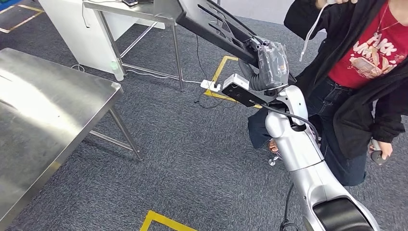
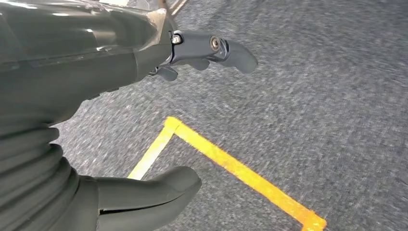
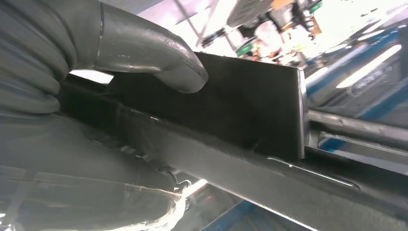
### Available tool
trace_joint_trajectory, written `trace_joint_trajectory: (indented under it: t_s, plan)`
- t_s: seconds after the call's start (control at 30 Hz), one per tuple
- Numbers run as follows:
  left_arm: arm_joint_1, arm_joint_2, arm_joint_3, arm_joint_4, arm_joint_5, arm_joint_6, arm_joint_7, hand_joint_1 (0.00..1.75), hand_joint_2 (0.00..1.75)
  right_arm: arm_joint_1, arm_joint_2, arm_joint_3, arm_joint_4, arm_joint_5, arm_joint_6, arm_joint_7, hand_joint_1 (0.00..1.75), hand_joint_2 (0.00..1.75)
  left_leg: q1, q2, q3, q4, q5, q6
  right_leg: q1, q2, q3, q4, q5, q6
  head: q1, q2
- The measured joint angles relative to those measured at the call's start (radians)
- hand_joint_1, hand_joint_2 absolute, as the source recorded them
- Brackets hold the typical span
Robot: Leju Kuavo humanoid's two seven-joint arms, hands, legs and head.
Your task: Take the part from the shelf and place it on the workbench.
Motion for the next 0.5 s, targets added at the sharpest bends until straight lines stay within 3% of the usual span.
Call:
trace_joint_trajectory:
  t_s: [0.03, 0.1, 0.13, 0.2, 0.27, 0.33, 0.37, 0.4, 0.43, 0.5]
  plan:
    - [0.001, 0.000, 0.000, 0.000, 0.000, 0.000, 0.000, 0.00, 1.75, 0.000, 0.000, 0.000, 0.000, 0.000, 0.000, 0.000, 1.75, 1.75, 0.000, -0.009, -0.003, 0.002, -0.001, -0.006, 0.000, 0.003, 0.008, -0.016, 0.007, -0.007, 0.000, 0.000]
    - [0.005, 0.001, 0.000, 0.000, 0.000, 0.000, 0.001, 0.00, 1.75, -0.002, 0.001, 0.003, 0.000, 0.000, 0.001, 0.000, 1.75, 1.75, 0.002, -0.022, -0.008, 0.000, 0.001, -0.018, 0.001, -0.015, 0.010, -0.018, 0.011, -0.024, 0.000, 0.000]
    - [0.006, 0.001, 0.000, 0.000, 0.000, 0.000, 0.001, 0.00, 1.75, -0.005, 0.002, 0.004, 0.000, 0.000, 0.002, 0.001, 1.75, 1.75, 0.002, -0.013, -0.012, 0.004, -0.003, -0.023, -0.001, -0.023, 0.012, -0.021, 0.012, -0.031, -0.001, 0.000]
    - [0.006, 0.002, 0.000, 0.000, -0.001, 0.000, 0.001, 0.00, 1.75, -0.012, 0.003, 0.006, 0.000, 0.000, 0.006, 0.002, 1.75, 1.75, 0.002, 0.039, -0.040, 0.061, -0.038, -0.033, -0.004, -0.042, 0.015, -0.026, 0.014, -0.044, -0.006, 0.000]
    - [0.005, 0.002, 0.000, 0.000, -0.001, 0.000, 0.001, 0.00, 1.75, -0.015, 0.002, 0.006, 0.000, 0.000, 0.010, 0.004, 1.75, 1.75, 0.004, 0.094, -0.101, 0.182, -0.097, -0.042, 0.002, -0.061, 0.016, -0.027, 0.012, -0.052, -0.011, 0.000]
    - [0.006, 0.001, 0.000, 0.000, 0.000, 0.000, 0.001, 0.00, 1.75, -0.015, 0.002, 0.007, 0.001, 0.000, 0.012, 0.006, 1.75, 1.75, 0.008, 0.111, -0.145, 0.262, -0.117, -0.047, 0.006, -0.083, 0.016, -0.027, 0.010, -0.054, -0.011, 0.000]
    - [0.006, 0.000, 0.000, 0.000, 0.001, 0.000, 0.001, 0.00, 1.75, -0.015, 0.002, 0.009, 0.002, 0.000, 0.013, 0.006, 1.75, 1.75, 0.009, 0.114, -0.141, 0.250, -0.102, -0.047, 0.007, -0.093, 0.017, -0.026, 0.009, -0.055, -0.011, 0.000]
    - [0.007, 0.000, 0.000, 0.000, 0.001, 0.000, 0.000, 0.00, 1.75, -0.015, 0.002, 0.011, 0.002, -0.001, 0.014, 0.006, 1.75, 1.75, 0.009, 0.120, -0.117, 0.202, -0.072, -0.044, 0.008, -0.104, 0.018, -0.027, 0.008, -0.055, -0.011, 0.000]
    - [0.007, 0.000, 0.000, 0.000, 0.002, 0.000, -0.001, 0.00, 1.75, -0.016, 0.002, 0.013, 0.002, -0.001, 0.014, 0.007, 1.75, 1.75, 0.007, 0.139, -0.078, 0.129, -0.040, -0.039, 0.009, -0.113, 0.020, -0.027, 0.006, -0.055, -0.011, 0.000]
    - [0.005, 0.001, 0.000, 0.000, 0.002, 0.000, -0.004, 0.00, 1.75, -0.020, 0.001, 0.016, 0.002, -0.001, 0.014, 0.010, 1.75, 1.75, -0.003, 0.172, -0.020, 0.022, -0.005, -0.027, 0.015, -0.132, 0.024, -0.028, 0.003, -0.051, -0.010, 0.000]
